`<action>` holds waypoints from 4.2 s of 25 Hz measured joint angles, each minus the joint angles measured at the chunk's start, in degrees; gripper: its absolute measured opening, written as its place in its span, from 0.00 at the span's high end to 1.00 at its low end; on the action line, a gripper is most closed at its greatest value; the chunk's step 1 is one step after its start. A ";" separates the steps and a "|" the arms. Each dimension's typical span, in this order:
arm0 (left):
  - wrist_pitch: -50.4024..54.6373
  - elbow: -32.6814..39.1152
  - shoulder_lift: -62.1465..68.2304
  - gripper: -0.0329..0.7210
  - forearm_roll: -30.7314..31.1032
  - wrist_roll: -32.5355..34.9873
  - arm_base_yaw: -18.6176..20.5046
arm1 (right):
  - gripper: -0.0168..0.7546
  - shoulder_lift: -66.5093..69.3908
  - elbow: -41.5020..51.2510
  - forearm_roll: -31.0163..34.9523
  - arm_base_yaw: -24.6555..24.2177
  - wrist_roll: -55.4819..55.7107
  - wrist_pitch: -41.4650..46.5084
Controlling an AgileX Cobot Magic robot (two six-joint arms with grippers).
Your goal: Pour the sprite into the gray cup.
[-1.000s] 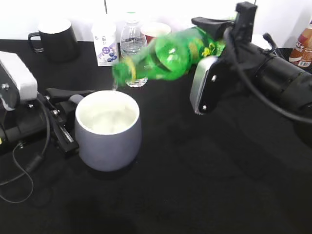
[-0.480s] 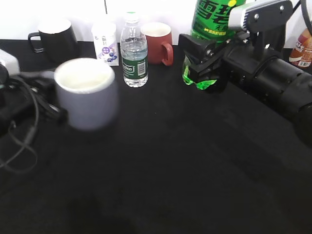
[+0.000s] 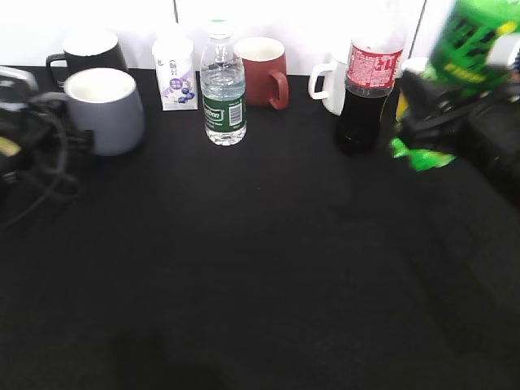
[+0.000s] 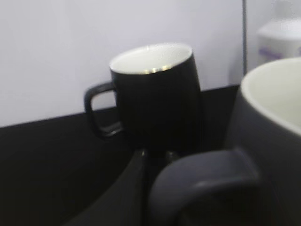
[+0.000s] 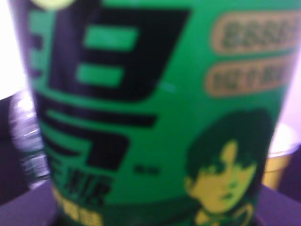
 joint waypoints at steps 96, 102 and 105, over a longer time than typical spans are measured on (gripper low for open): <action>123.94 11.98 -110.66 0.33 5.33 -10.07 3.14 | 0.21 -82.05 -6.76 -17.01 -30.44 7.81 120.93; 123.96 12.12 -115.33 0.34 5.28 -10.07 5.42 | 0.21 -84.35 -6.74 -17.24 -32.38 7.81 120.93; 123.96 12.12 -115.33 0.38 5.28 -10.07 5.42 | 0.21 -84.35 -6.74 -17.24 -32.38 7.81 120.93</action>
